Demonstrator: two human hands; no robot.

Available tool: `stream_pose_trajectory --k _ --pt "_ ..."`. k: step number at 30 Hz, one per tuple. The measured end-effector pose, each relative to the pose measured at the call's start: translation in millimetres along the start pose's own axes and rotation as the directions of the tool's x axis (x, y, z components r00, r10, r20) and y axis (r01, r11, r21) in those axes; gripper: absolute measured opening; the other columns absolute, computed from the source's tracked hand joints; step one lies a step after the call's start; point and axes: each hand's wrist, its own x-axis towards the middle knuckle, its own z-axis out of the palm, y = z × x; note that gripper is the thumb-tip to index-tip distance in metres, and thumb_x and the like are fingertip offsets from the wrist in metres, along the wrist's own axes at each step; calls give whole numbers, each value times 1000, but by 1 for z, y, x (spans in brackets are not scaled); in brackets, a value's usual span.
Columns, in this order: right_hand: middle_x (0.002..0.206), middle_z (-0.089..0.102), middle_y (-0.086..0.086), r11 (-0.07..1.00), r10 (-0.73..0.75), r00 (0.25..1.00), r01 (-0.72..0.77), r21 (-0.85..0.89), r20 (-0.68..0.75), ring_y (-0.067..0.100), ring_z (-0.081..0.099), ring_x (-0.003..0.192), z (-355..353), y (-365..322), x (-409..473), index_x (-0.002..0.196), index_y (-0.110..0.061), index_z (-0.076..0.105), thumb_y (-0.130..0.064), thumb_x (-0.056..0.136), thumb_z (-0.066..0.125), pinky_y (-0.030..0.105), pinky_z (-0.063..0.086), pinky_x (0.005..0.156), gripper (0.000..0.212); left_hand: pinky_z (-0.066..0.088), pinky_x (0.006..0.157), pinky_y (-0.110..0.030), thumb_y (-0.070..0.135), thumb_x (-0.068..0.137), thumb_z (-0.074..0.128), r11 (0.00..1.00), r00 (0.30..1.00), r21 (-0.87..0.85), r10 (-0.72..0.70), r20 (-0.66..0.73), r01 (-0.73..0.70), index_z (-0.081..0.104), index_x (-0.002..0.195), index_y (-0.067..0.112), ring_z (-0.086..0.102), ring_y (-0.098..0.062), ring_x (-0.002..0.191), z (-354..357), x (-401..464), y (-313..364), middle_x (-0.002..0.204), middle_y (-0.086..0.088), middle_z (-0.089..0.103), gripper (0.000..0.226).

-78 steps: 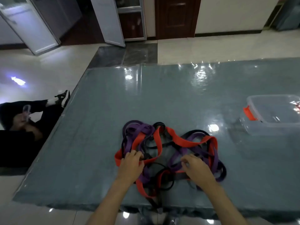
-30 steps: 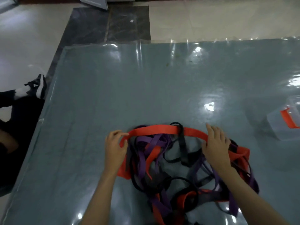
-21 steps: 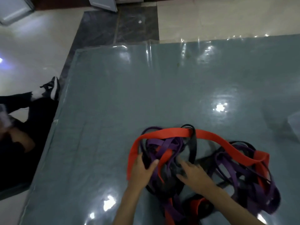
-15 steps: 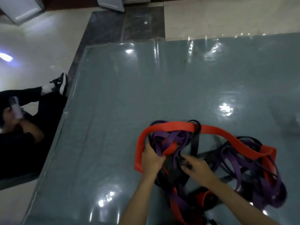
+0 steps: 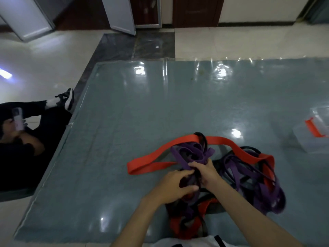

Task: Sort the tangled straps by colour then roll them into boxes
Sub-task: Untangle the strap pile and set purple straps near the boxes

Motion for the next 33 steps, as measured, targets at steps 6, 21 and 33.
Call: stream_pose_trajectory --k 6,21,33 --pt "102 74 15 981 -118 993 116 -157 -2 33 71 90 -30 -14 -14 116 -14 64 1 87 71 52 59 87 34 51 97 -43 26 80 72 977 800 44 -144 -583 208 77 105 25 65 -33 112 -10 8 -65 120 -7 69 25" --pt "102 78 14 946 -324 946 324 -14 -7 33 73 97 -94 -50 -10 115 -13 73 9 87 60 34 60 80 38 54 84 -44 15 93 67 750 533 -577 -648 -544 324 67 106 10 71 -35 95 -59 35 -119 101 -19 73 14" --pt "164 30 21 743 -492 792 167 -648 -361 41 27 152 -100 -34 -2 164 -13 15 -19 78 88 58 24 124 113 51 80 -35 2 88 73 790 593 -571 -574 -564 222 55 131 7 63 -28 91 -85 42 -97 111 -20 66 47"
